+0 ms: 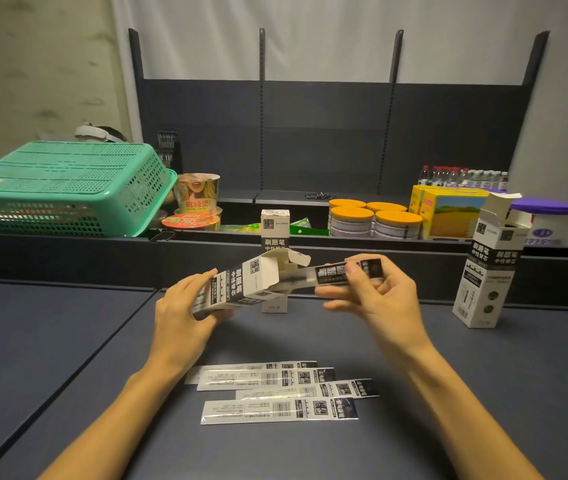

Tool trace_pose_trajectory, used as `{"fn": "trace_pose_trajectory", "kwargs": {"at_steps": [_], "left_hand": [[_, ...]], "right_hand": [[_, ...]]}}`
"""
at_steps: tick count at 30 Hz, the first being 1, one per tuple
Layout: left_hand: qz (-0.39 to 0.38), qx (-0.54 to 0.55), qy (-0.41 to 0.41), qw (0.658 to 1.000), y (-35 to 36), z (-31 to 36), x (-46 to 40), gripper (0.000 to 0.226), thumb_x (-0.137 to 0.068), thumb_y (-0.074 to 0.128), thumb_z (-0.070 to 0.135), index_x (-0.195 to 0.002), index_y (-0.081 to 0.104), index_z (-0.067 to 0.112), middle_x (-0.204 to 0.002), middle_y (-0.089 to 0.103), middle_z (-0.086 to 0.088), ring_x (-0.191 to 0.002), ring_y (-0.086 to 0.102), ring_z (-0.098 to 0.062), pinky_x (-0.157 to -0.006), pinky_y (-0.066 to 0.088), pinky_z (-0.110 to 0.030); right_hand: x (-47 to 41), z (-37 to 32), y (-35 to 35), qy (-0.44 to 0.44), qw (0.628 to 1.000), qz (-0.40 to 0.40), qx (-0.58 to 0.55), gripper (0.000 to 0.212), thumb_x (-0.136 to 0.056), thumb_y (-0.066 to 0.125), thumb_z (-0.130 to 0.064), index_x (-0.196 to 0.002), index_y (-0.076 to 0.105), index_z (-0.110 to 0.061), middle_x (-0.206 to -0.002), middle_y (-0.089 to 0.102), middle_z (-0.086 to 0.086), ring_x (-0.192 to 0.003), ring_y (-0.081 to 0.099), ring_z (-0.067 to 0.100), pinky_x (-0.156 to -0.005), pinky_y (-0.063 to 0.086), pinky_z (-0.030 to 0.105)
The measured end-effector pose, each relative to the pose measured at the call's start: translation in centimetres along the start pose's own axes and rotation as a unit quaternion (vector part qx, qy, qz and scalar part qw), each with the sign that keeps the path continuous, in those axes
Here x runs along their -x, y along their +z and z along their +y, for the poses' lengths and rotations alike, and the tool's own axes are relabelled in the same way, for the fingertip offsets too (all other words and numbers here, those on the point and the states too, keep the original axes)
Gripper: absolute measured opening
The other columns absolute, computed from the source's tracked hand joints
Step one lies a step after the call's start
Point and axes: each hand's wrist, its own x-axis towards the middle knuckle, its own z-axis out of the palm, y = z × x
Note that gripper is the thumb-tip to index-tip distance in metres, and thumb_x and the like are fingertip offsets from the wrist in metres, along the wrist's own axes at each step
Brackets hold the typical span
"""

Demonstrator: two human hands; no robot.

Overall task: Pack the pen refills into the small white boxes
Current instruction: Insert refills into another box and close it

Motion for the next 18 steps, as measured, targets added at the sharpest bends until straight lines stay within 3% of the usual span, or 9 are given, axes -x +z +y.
{"fn": "trace_pose_trajectory", "kwargs": {"at_steps": [3, 5, 8, 13, 18], "left_hand": [[0.002, 0.000, 0.002, 1.000, 0.0, 0.2, 0.0, 0.066, -0.066, 0.086, 0.019, -0.127, 0.059, 0.018, -0.119, 0.062, 0.002, -0.107, 0.057, -0.019, -0.091, 0.047, -0.045], [-0.001, 0.003, 0.002, 1.000, 0.0, 0.3, 0.0, 0.067, -0.066, 0.086, 0.019, -0.127, 0.059, 0.018, -0.119, 0.062, 0.002, -0.107, 0.056, -0.017, -0.092, 0.047, -0.045], [-0.007, 0.009, 0.005, 1.000, 0.1, 0.1, 0.1, 0.067, -0.066, 0.086, 0.020, -0.127, 0.059, 0.019, -0.118, 0.061, 0.005, -0.107, 0.056, -0.016, -0.092, 0.047, -0.048], [-0.010, 0.011, 0.005, 1.000, 0.2, 0.0, 0.0, 0.066, -0.068, 0.084, 0.030, -0.128, 0.058, 0.021, -0.118, 0.059, 0.008, -0.108, 0.056, -0.017, -0.091, 0.048, -0.050], [-0.017, 0.015, 0.002, 1.000, 0.3, 0.0, 0.1, 0.067, -0.068, 0.083, 0.031, -0.129, 0.056, 0.023, -0.121, 0.060, 0.006, -0.111, 0.055, -0.016, -0.092, 0.046, -0.051]], "right_hand": [[0.1, 1.0, 0.0, -0.063, 0.987, 0.014, 0.146, 0.003, -0.090, 0.064, -0.010, -0.093, 0.065, -0.012, -0.071, 0.067, -0.001, -0.059, 0.067, 0.015, -0.052, 0.053, 0.025], [0.2, 1.3, 0.2, -0.070, 0.980, 0.017, 0.185, 0.015, -0.086, 0.070, -0.012, -0.099, 0.065, -0.016, -0.073, 0.066, -0.003, -0.055, 0.060, 0.008, -0.052, 0.049, 0.020], [0.3, 1.2, 0.6, -0.062, 0.986, 0.013, 0.153, 0.028, -0.083, 0.073, -0.010, -0.107, 0.060, -0.016, -0.080, 0.066, 0.003, -0.058, 0.062, 0.009, -0.055, 0.051, 0.020], [0.6, 1.0, 1.1, -0.088, 0.991, 0.007, 0.101, 0.018, -0.086, 0.067, -0.002, -0.103, 0.061, -0.006, -0.080, 0.066, 0.016, -0.061, 0.066, 0.015, -0.060, 0.054, 0.022], [0.6, 1.4, 1.4, -0.090, 0.991, 0.005, 0.101, 0.023, -0.083, 0.070, -0.003, -0.104, 0.065, -0.010, -0.081, 0.069, 0.003, -0.065, 0.067, 0.014, -0.061, 0.053, 0.019]]}}
